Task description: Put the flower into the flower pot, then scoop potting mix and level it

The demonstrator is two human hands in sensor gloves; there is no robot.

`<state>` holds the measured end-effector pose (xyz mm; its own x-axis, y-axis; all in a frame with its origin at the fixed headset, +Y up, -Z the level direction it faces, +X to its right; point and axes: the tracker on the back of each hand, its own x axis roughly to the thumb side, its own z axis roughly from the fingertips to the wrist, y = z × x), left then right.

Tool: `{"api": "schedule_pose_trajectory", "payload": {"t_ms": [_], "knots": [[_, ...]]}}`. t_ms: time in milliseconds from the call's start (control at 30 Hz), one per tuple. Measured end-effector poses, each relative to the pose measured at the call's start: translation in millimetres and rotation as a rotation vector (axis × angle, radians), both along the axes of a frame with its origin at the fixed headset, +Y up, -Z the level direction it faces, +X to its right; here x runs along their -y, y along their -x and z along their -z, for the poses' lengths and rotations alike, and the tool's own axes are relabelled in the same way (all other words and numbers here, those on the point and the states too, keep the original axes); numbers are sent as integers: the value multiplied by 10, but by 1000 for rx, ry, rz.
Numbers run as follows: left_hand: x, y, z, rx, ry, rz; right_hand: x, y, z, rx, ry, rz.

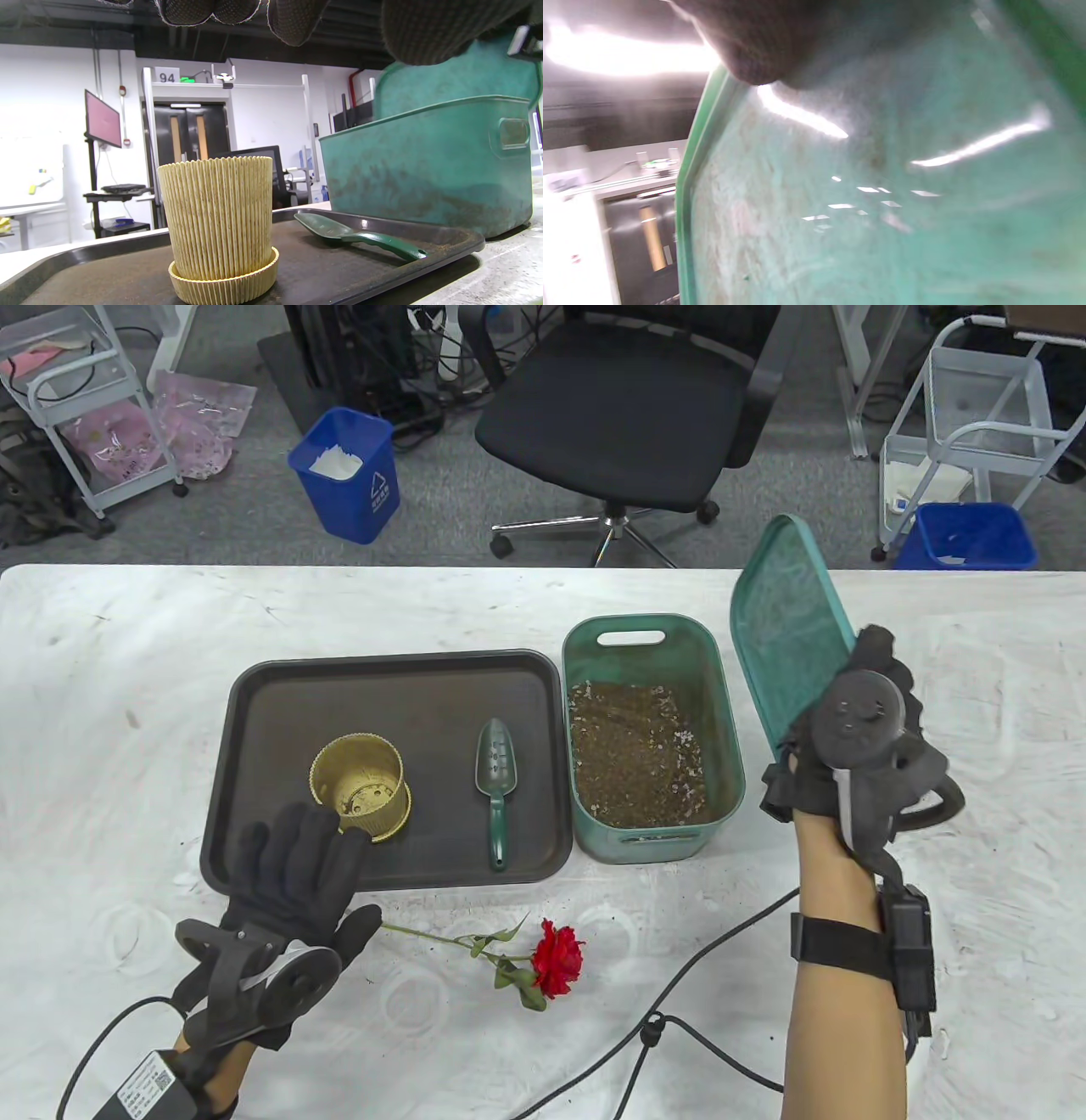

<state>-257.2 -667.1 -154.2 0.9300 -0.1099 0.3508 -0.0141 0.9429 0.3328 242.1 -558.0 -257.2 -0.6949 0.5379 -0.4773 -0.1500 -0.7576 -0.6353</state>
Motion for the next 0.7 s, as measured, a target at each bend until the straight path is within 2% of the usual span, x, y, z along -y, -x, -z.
{"api": "schedule_pose_trajectory", "payload": {"t_ms": [100, 167, 300, 467, 567, 633, 700], "knots": [[1, -6, -2, 4, 0, 3, 373, -385, -119, 43, 39, 235], [1, -9, -4, 5, 1, 6, 631, -568, -200, 64, 26, 427], [2, -7, -5, 3, 2, 2, 1145, -800, -342, 99, 39, 695], [6, -14, -4, 4, 7, 3, 1521, -882, -391, 112, 108, 709], [9, -17, -2, 4, 12, 8, 1668, -918, -402, 122, 132, 720], [8, -17, 1, 4, 14, 9, 1734, -937, -408, 144, 178, 675], [7, -16, 4, 3, 15, 7, 1758, -943, -398, 156, 275, 569]]}}
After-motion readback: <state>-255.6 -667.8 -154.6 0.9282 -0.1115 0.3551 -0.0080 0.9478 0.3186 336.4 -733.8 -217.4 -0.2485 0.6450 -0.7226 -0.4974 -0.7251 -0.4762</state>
